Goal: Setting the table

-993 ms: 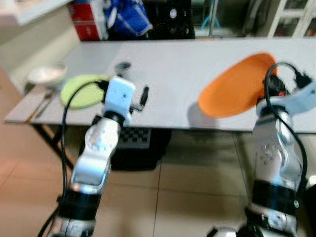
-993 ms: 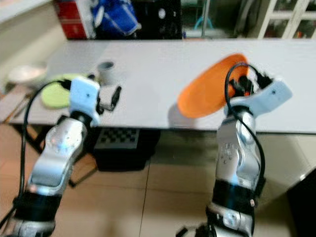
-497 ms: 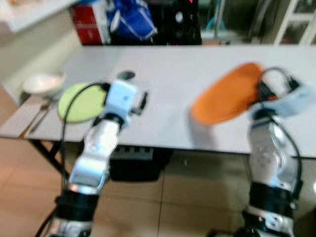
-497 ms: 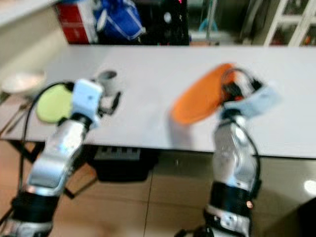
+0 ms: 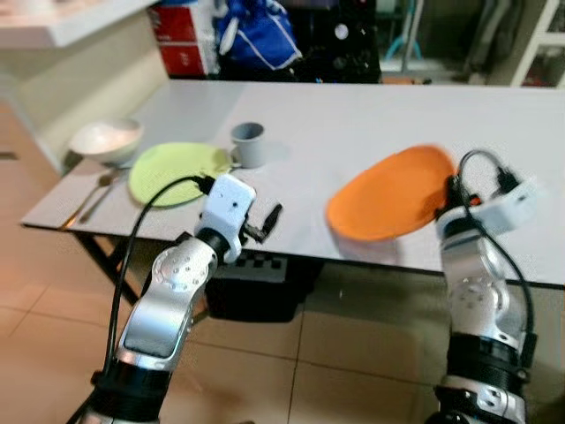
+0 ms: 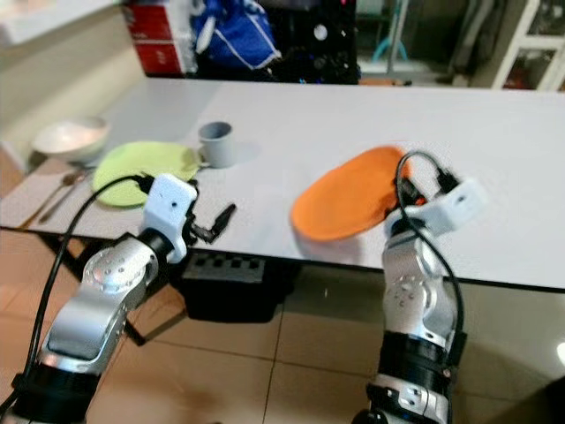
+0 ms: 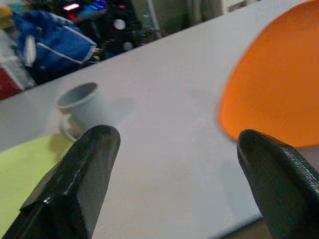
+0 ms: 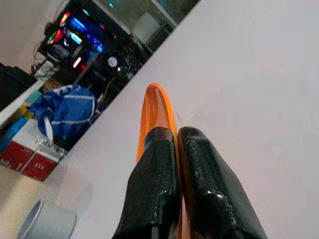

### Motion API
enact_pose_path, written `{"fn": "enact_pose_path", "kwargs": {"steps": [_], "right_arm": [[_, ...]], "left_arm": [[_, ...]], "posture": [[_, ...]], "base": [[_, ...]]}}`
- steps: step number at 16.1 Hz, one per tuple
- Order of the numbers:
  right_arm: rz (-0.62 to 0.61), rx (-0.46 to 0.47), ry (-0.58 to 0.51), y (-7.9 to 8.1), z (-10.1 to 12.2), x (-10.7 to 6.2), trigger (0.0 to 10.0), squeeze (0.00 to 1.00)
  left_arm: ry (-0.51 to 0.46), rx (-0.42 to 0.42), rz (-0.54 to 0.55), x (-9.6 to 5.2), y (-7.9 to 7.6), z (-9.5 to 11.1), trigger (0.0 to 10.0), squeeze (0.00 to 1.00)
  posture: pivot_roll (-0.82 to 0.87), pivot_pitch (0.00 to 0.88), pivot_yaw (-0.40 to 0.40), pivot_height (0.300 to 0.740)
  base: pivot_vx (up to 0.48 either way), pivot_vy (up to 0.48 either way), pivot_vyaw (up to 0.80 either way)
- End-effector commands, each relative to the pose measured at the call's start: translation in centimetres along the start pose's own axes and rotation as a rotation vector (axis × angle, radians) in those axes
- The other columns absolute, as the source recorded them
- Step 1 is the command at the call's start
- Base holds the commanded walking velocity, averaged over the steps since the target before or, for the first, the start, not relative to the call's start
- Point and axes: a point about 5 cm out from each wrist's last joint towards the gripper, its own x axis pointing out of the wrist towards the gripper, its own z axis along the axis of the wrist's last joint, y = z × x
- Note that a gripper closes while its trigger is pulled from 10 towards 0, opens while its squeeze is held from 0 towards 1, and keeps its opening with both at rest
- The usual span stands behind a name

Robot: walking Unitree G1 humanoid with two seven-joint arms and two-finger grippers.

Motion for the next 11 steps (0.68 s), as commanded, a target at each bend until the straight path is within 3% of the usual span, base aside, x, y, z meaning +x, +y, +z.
{"fn": "enact_pose_path", "kwargs": {"steps": [1, 3, 8, 11], "right_arm": [[0.01, 0.009, -0.002, 0.0, 0.0, 0.7, 10.0, 0.0], [-0.035, 0.03, 0.031, -1.0, -1.2, 1.9, 10.0, 0.0], [-0.172, 0.1, 0.006, -2.3, -1.5, 4.7, 10.0, 0.0], [-0.192, 0.056, 0.037, -2.5, -2.1, 5.0, 10.0, 0.0]], "left_arm": [[0.011, -0.009, -0.091, -0.3, -0.7, 0.1, 10.0, 0.0], [0.035, -0.022, -0.157, -0.6, -1.2, -0.1, 10.0, 0.0], [0.045, -0.014, -0.146, -0.9, -0.7, 0.1, 10.0, 0.0], [0.057, -0.012, -0.151, -1.6, -0.5, 0.0, 10.0, 0.0]], "posture": [[-0.04, 0.0, 0.082, 0.74], [-0.04, 0.0, 0.087, 0.74], [-0.01, 0.0, 0.085, 0.74], [0.01, 0.0, 0.086, 0.74]], "base": [[0.0, 0.0, 0.0], [0.0, 0.0, 0.0], [0.0, 0.0, 0.0], [0.0, 0.0, 0.0]]}}
